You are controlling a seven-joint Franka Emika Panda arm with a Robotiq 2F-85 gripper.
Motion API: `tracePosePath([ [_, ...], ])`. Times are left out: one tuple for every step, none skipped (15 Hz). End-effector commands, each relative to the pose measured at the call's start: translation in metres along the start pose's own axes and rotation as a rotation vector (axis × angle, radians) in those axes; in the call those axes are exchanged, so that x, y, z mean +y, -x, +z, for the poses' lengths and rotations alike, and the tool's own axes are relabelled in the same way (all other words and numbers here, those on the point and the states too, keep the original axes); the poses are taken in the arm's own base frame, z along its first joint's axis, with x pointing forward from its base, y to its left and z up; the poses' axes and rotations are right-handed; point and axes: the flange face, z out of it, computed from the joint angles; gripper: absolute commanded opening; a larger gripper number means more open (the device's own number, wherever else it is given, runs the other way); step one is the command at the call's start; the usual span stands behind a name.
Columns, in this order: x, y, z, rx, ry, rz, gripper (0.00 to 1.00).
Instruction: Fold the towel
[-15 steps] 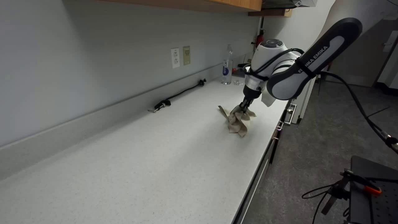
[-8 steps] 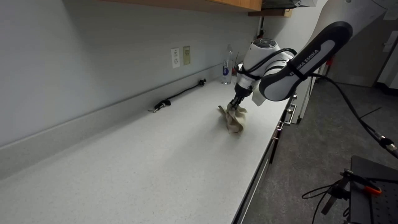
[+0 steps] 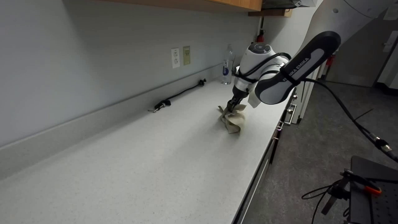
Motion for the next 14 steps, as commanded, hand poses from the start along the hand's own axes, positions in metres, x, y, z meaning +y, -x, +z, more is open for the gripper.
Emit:
tracePosePath([
  [0.0, -0.006, 0.001, 0.041, 0.01, 0.036, 0.96],
  [0.0, -0.007, 0.001, 0.049, 0.006, 0.041, 1.0],
  [0.0, -0.008, 0.001, 0.059, 0.002, 0.045, 1.0],
  [-0.001, -0.009, 0.0, 0.076, -0.004, 0.047, 1.0],
  [-0.001, -0.01, 0.0, 0.095, -0.01, 0.048, 1.0],
  [-0.002, -0.012, -0.001, 0.117, -0.022, 0.046, 1.0],
  [-0.002, -0.013, -0.001, 0.138, -0.03, 0.048, 1.0],
  [-0.003, -0.014, -0.001, 0.16, -0.039, 0.054, 1.0],
  [-0.006, -0.013, 0.0, 0.167, -0.056, 0.067, 1.0],
  [-0.008, -0.01, 0.001, 0.156, -0.073, 0.07, 1.0],
  [-0.009, -0.008, 0.002, 0.147, -0.082, 0.085, 1.0],
  [-0.01, -0.008, 0.003, 0.141, -0.082, 0.102, 1.0],
  [-0.011, -0.008, 0.004, 0.135, -0.085, 0.116, 1.0],
  [-0.012, -0.007, 0.005, 0.127, -0.086, 0.131, 1.0],
])
